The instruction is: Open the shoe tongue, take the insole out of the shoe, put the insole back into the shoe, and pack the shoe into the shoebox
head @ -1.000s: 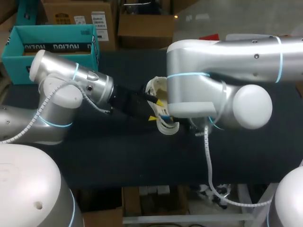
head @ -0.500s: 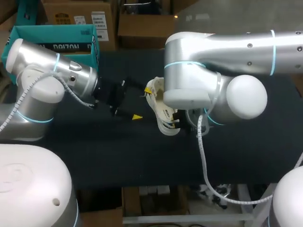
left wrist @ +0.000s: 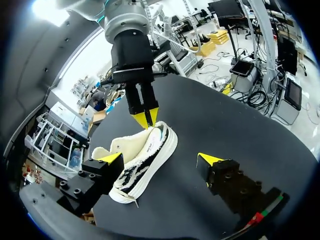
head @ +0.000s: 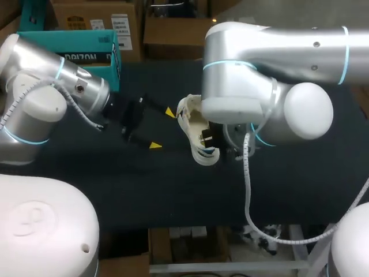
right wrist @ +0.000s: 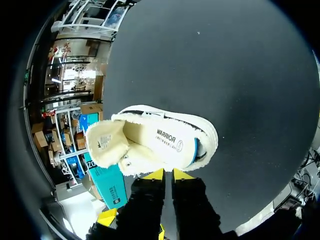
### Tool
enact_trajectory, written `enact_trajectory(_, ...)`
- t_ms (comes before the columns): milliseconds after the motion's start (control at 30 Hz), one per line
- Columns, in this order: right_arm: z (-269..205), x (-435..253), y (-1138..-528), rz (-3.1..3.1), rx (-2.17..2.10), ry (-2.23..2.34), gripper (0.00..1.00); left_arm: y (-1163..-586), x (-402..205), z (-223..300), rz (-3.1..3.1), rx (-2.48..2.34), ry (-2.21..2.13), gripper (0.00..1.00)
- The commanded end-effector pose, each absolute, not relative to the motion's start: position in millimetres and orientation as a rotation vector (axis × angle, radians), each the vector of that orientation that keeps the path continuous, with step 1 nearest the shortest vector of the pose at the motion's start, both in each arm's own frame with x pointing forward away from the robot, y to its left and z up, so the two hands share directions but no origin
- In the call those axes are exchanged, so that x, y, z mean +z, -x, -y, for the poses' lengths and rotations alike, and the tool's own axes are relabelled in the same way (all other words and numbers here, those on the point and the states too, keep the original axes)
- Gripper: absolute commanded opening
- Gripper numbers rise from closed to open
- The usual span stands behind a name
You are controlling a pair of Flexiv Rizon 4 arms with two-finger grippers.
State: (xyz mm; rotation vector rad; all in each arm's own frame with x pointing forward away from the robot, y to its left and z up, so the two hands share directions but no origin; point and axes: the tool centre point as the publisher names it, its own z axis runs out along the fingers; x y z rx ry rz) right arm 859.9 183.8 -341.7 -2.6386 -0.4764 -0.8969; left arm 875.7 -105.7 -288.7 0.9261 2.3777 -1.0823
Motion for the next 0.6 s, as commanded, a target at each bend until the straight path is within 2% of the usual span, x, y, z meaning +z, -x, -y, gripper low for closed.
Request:
enact_trajectory(33, -189, -363, -879, 0.531, -0.824, 2.592, 0.00, -881, -287, 107, -2.400, -1.081, -0.945, 1.00)
enact_trajectory(133, -188, -372, -884, 0.541, -0.805, 2.587, 0.00, -881, -287, 107, -2.400, -1.081, -0.945, 1.00)
enact_trajectory(233, -185, -380, -889, 0.542, -0.793, 2.588, 0.00, -895, -279, 98, -2.550, -1.036, -0.729, 1.00)
enact_trajectory(367, -181, -388, -892, 0.541, -0.782, 2.590, 0.00, -919, -279, 91, -2.784, -0.459, -0.146, 1.00)
enact_trajectory(600, -177, -396, -894, 0.544, -0.769, 2.600, 0.00, -919, -279, 91, -2.784, -0.459, -0.146, 1.00)
